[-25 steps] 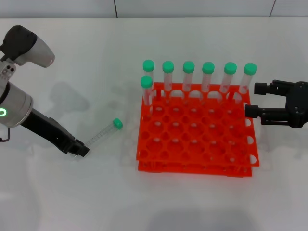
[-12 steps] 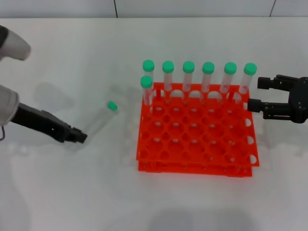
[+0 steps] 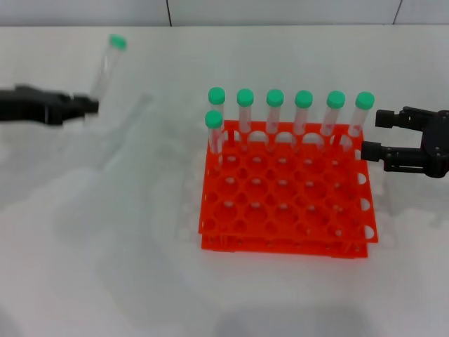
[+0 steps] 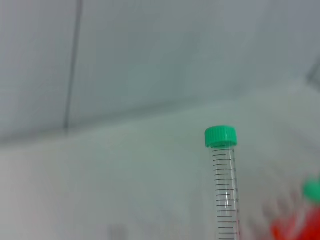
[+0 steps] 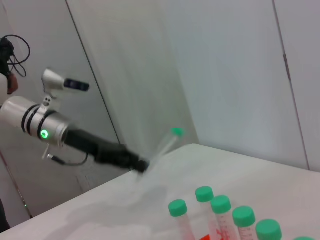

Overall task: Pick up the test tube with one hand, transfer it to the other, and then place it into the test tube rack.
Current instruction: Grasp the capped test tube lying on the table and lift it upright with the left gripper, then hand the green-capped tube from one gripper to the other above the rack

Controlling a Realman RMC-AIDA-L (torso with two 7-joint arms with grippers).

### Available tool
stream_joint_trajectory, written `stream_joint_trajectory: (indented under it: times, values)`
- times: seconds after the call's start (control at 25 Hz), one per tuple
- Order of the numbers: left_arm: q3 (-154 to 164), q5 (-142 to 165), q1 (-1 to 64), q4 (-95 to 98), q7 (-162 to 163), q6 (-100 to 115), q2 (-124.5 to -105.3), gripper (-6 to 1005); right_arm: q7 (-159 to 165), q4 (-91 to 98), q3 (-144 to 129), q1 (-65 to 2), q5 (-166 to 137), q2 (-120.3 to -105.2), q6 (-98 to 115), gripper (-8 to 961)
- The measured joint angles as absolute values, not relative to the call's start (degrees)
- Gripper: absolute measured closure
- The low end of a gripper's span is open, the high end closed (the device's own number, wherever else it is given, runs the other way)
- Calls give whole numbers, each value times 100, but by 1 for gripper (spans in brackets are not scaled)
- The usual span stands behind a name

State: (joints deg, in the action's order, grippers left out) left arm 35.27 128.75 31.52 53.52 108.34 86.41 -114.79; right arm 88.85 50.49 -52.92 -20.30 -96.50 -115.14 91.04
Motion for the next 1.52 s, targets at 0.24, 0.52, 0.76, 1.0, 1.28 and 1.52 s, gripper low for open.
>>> stream_joint_trajectory:
  times: [0.24,0.52,0.76,1.0,1.28,1.52]
  values:
    - [3393,11652,3166,5113,10017,8379,-11577,816,8885,5073,-5291,-2030,-9650,-11513,9106,127]
    - [3518,11156,3697,4621,9438,8301,-11780,816,8900,5110,-5290,-2037,-9647,-11503,9120,127]
    - [3870,10629,4166,4177,9056,8292,-11831,816,8916,5228,-5283,-2028,-9637,-11489,9163,127]
    - [4426,10412,4412,3857,8916,8281,-11882,816,8921,5261,-5279,-2023,-9632,-11482,9194,127]
    - [5102,10366,4477,3688,8922,8306,-11894,816,8914,5274,-5132,-2020,-9632,-11470,9350,127]
    - [5236,10363,4477,3564,8910,8328,-11900,816,8896,5274,-5073,-2013,-9636,-11481,9394,126]
